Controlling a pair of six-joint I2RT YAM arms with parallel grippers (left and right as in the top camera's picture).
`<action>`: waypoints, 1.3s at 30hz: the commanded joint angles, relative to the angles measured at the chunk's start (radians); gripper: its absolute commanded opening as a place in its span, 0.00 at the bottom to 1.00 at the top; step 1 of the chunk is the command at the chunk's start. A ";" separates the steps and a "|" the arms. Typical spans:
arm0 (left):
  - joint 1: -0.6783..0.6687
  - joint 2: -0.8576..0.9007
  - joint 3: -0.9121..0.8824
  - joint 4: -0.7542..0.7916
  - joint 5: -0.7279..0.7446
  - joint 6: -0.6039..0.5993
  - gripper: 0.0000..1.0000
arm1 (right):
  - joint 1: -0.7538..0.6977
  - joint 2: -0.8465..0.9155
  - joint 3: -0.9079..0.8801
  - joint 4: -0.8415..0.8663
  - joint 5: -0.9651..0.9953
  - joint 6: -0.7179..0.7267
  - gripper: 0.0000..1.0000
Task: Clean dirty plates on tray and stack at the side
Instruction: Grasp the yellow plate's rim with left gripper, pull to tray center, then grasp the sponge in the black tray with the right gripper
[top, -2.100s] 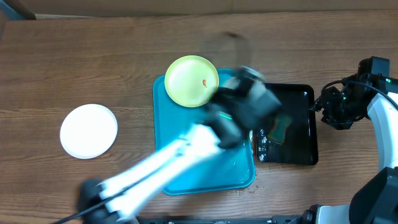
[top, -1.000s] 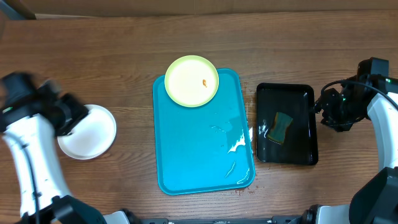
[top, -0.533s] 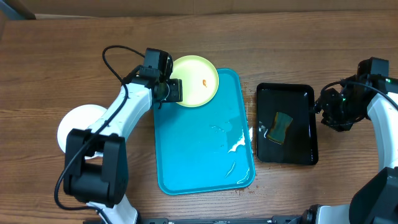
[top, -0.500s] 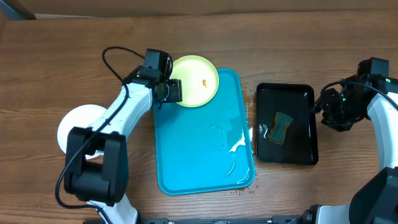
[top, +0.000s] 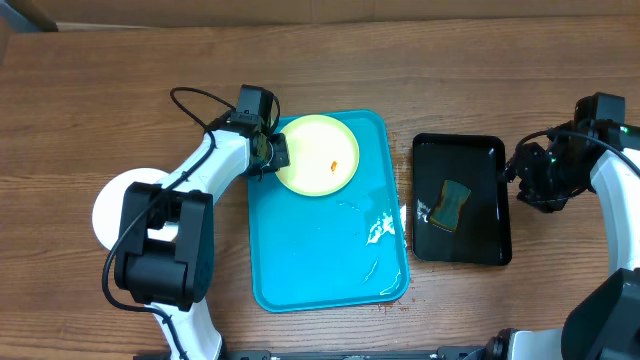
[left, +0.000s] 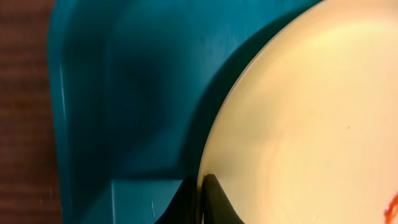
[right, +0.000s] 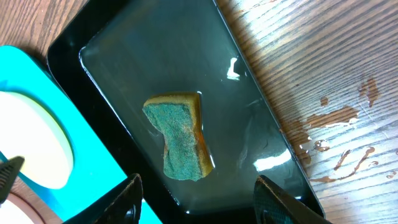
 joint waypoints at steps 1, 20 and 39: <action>-0.008 -0.076 0.002 -0.101 0.098 -0.007 0.04 | 0.004 -0.015 0.013 0.002 -0.006 -0.007 0.59; -0.078 -0.134 0.078 -0.358 0.002 0.313 0.57 | 0.375 -0.014 -0.296 0.338 0.280 0.224 0.26; -0.080 -0.129 -0.183 -0.151 0.140 0.367 0.04 | 0.374 -0.005 -0.130 0.142 0.216 0.031 0.05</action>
